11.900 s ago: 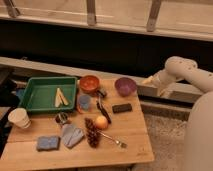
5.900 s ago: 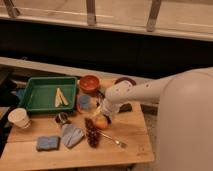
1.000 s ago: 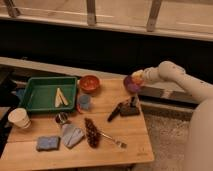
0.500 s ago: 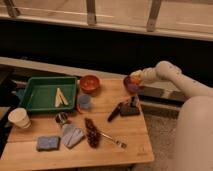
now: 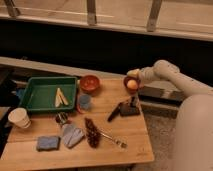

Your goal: Place apple in purple bowl

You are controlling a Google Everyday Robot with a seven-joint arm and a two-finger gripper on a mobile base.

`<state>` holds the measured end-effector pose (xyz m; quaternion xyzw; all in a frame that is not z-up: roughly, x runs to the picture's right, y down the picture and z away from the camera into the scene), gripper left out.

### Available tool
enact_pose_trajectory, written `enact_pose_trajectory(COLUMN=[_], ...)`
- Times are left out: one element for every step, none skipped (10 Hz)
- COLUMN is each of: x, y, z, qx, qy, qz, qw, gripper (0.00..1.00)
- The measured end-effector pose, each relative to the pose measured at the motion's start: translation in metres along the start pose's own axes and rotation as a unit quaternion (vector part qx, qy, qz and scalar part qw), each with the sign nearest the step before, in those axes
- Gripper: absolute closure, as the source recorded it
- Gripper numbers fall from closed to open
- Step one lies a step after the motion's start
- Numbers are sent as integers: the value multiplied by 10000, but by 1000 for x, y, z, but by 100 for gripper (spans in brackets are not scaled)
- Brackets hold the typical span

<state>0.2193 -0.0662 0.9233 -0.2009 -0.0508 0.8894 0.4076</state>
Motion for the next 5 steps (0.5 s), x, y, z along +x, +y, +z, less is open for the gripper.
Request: enact_pose_trajectory(x=[1, 2, 2, 2, 2], y=[1, 5, 6, 5, 4], z=[-2, -3, -2, -2, -3], qx=[13, 12, 10, 13, 17], qy=[-19, -25, -18, -20, -26], qz=[-46, -79, -87, -84, -81], qw=[10000, 10000, 10000, 10000, 10000], gripper=[24, 24, 24, 24, 24])
